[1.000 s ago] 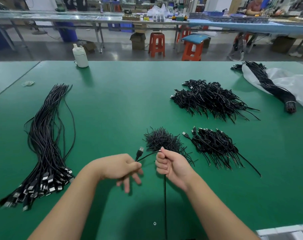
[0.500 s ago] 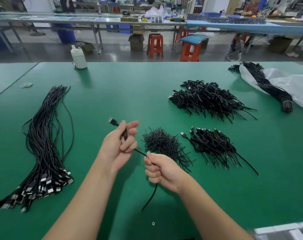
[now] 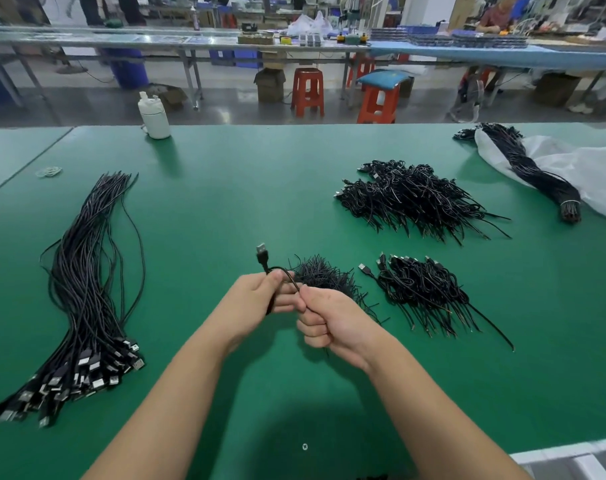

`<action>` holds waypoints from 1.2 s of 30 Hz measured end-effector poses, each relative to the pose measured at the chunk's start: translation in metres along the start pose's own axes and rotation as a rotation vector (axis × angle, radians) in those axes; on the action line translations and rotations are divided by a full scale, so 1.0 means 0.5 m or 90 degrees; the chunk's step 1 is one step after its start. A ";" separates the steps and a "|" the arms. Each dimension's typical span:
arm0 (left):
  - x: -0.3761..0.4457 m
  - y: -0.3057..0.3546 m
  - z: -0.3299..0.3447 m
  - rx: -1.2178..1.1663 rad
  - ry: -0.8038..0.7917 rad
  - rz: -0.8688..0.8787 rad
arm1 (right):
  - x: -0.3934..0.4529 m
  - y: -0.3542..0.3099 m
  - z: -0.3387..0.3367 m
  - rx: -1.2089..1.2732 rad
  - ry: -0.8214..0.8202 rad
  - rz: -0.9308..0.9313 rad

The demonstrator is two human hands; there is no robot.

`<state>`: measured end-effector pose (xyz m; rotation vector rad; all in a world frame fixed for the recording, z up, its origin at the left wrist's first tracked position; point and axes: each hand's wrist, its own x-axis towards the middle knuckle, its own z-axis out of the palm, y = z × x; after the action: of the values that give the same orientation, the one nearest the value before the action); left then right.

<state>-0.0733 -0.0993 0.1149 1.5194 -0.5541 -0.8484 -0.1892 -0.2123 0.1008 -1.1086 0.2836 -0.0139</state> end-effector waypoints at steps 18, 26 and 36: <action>0.013 0.011 0.052 -0.443 0.061 -0.034 | -0.010 0.016 0.010 -0.562 0.104 -0.070; -0.002 0.014 0.054 -0.397 -0.015 -0.047 | -0.013 0.016 -0.009 -0.274 0.073 -0.103; -0.005 0.018 0.029 -0.328 -0.307 -0.125 | -0.027 0.020 -0.013 -0.282 0.133 -0.172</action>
<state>-0.0848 -0.1078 0.1243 0.9037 -0.4828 -1.4065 -0.2052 -0.2116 0.0923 -1.5831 0.3314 -0.3215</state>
